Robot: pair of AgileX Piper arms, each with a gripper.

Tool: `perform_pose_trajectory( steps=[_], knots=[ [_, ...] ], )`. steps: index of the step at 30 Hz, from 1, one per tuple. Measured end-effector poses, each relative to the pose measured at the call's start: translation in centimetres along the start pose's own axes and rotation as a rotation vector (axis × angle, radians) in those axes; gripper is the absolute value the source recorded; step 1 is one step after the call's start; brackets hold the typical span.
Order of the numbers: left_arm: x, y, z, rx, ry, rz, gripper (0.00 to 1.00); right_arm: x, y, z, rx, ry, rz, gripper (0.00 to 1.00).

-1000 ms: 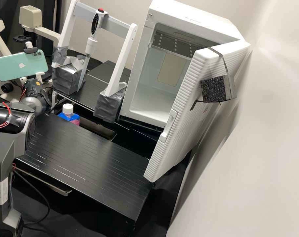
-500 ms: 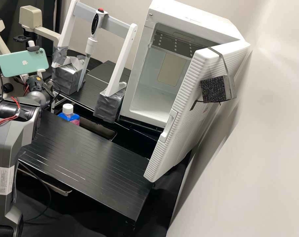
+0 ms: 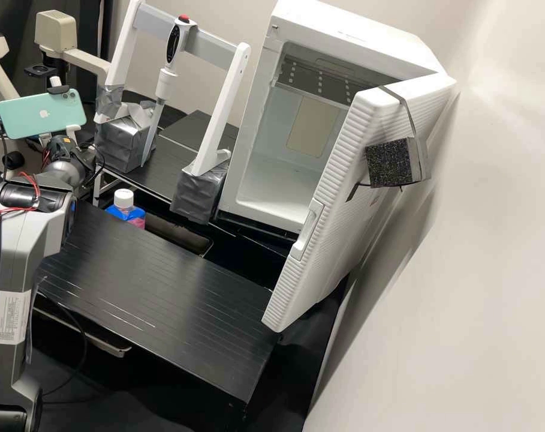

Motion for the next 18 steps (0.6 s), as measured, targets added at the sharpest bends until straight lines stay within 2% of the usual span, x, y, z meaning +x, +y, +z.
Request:
perform_pose_trajectory(
  steps=[5, 18],
  knots=[
    [0.0, 0.0, 0.0, 0.000, 0.000, 0.000, 1.00, 0.7, -0.2, 0.1, -0.001, -0.005, 0.001, 0.00],
    [0.0, 0.0, 0.0, 0.000, 0.000, 0.000, 1.00, 2.3, 0.0, 1.4, 0.083, -0.044, 0.053, 0.00]
  ],
)
